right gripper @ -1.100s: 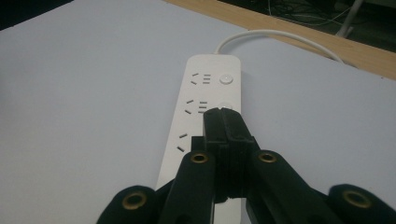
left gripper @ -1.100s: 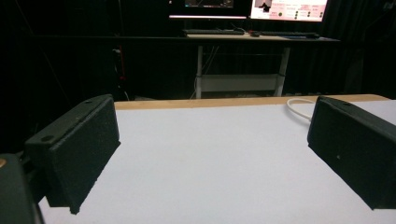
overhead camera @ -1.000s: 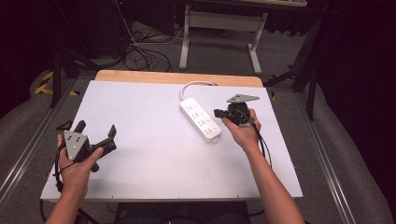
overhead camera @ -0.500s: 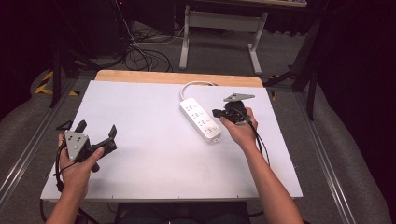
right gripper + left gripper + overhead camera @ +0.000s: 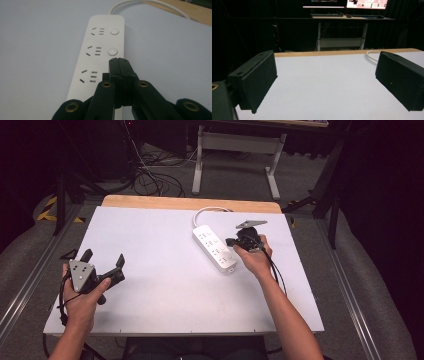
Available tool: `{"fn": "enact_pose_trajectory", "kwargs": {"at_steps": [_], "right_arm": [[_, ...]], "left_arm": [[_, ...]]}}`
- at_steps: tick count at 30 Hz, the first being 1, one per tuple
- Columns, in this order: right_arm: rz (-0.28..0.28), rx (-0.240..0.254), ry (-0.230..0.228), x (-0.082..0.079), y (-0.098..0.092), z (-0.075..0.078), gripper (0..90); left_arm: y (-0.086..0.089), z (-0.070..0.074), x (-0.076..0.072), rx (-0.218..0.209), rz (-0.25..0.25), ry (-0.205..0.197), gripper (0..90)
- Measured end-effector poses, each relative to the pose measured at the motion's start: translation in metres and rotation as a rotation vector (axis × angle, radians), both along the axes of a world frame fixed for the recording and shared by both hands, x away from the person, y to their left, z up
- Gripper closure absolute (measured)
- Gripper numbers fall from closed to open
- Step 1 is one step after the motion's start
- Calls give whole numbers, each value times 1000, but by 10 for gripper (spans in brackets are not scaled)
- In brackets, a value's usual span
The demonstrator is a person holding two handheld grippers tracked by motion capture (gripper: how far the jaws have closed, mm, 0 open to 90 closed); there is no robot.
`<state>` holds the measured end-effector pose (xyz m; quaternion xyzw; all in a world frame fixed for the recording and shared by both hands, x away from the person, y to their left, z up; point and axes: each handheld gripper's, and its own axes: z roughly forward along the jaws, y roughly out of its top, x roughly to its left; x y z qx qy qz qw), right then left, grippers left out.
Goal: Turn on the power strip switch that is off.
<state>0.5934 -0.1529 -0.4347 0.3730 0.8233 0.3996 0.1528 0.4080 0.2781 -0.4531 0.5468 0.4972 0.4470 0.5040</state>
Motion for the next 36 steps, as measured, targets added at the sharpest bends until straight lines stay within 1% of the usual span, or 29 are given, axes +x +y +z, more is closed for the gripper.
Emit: {"fn": "enact_pose_trajectory", "kwargs": {"at_steps": [6, 7, 9, 14, 15, 17, 23, 25, 27, 30, 32, 33, 34, 36], "right_arm": [[-1, -11, 16, 2, 3, -5, 897], [0, -24, 18, 2, 5, -6, 884], [-1, -34, 15, 4, 9, -10, 885], [1, -30, 24, 6, 11, -13, 885], [4, -35, 23, 6, 11, -14, 885], [0, -27, 28, 7, 11, -15, 885], [15, -41, 19, 6, 15, -17, 879], [12, -58, 16, 7, 17, -19, 875], [9, -48, 11, 7, 16, -20, 879], [11, -80, -29, 6, 20, -23, 900], [6, -91, -36, 6, 21, -23, 900], [3, -92, -33, 5, 22, -24, 900], [0, -79, -22, 6, 20, -24, 900], [0, -81, -22, 7, 20, -24, 900]], "left_arm": [[0, 0, 0, 0, 1, 1, 44], [0, 0, 0, 3, 2, 1, 44], [0, 0, 0, 4, 2, 1, 48], [1, -1, 0, 6, 2, 4, 49], [1, -1, 0, 4, 1, 5, 49], [2, -1, 0, 2, 2, 4, 49], [0, -1, 1, 4, -1, 6, 49], [0, -1, 0, 6, -1, 7, 49], [1, -1, 0, 6, 1, 7, 49], [1, -1, 0, 6, 3, 8, 49], [1, -1, 0, 5, 2, 8, 49], [1, -1, 0, 6, 1, 7, 49], [1, -1, 0, 6, 1, 7, 49], [0, -1, -1, 7, -1, 6, 49]]}}
